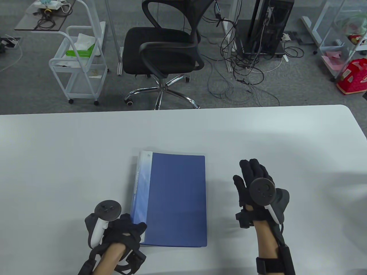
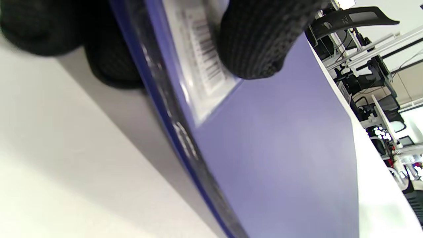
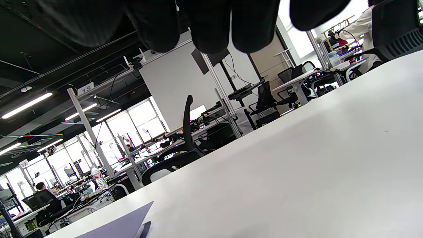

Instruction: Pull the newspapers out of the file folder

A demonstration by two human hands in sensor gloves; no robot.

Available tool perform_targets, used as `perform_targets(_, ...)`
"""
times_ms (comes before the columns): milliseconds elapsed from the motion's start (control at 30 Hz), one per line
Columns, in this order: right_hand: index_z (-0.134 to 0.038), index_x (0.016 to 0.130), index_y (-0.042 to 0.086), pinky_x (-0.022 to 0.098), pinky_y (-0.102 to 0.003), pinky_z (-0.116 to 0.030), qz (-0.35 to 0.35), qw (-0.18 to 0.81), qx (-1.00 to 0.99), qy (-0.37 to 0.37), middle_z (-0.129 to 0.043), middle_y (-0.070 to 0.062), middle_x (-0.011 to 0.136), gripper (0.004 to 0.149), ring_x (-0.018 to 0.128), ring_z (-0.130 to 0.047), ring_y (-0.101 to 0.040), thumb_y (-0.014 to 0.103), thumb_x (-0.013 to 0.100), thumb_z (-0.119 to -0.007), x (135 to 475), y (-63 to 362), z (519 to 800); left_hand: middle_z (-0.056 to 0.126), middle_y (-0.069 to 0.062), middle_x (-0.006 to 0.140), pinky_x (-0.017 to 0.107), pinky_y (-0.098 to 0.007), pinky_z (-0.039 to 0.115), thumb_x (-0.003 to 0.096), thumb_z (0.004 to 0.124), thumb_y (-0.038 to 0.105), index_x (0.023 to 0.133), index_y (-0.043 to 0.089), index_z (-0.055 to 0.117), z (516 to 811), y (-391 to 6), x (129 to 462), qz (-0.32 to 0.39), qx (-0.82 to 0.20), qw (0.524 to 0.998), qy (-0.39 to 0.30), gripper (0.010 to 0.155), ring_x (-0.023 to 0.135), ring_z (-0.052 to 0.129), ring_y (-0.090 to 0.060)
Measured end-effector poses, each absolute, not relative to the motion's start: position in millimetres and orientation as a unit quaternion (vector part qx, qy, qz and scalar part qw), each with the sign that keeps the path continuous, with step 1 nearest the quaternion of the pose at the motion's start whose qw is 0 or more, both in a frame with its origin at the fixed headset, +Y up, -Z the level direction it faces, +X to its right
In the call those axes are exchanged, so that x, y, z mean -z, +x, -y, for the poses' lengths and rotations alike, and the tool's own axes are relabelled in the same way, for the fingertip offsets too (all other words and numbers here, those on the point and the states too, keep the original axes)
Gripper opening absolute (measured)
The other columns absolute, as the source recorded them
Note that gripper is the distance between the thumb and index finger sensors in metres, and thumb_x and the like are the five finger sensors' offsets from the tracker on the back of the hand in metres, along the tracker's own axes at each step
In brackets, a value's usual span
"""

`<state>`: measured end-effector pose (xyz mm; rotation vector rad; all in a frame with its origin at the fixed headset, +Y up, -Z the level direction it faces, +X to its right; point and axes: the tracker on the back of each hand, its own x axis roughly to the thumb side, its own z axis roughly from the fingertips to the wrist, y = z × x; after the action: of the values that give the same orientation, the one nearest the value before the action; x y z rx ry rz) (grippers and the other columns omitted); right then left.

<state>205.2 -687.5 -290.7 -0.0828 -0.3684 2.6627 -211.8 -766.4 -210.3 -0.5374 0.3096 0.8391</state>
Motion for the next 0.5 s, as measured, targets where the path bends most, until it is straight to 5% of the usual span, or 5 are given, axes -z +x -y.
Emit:
perform_targets(167, -0.063, 0.099, 0.03, 0.065, -0.066, -0.056, 0.135, 0.222, -0.965, -0.029, -0.062, -0.01, 0.109, 0.063, 0.1, -0.066, -0.043, 0.053, 0.041, -0.069, 291.0, 205.3, 687.6, 0.041, -0.039, 0.103, 0.05, -0.067, 0.064, 0.05, 0.073, 0.047, 0.106, -0.013, 0.038, 751.4, -210.8, 209.8, -0.145, -0.261, 0.922, -0.247, 0.09, 0.074, 0.068, -0.063)
perform_targets(300, -0.063, 0.099, 0.03, 0.065, -0.066, -0.056, 0.14, 0.218, -0.966, -0.026, -0.063, -0.01, 0.109, 0.063, 0.1, -0.066, -0.043, 0.053, 0.041, -0.069, 291.0, 204.7, 687.0, 0.042, -0.04, 0.11, 0.061, -0.074, 0.056, 0.0493, 0.073, 0.046, 0.111, -0.009, 0.045, 714.1, -204.0, 219.9, -0.12, -0.247, 0.956, -0.106, 0.087, 0.089, 0.059, -0.071)
perform_targets(500, -0.064, 0.098, 0.03, 0.065, -0.066, -0.056, 0.152, 0.201, -0.968, -0.018, -0.063, -0.01, 0.109, 0.062, 0.1, -0.066, -0.043, 0.053, 0.041, -0.07, 288.9, 201.1, 683.1, 0.047, -0.035, 0.115, 0.064, -0.077, 0.054, 0.0496, 0.072, 0.048, 0.113, 0.001, 0.051, 679.4, -154.6, 246.8, -0.039, -0.261, 0.962, -0.071, 0.082, 0.096, 0.054, -0.072)
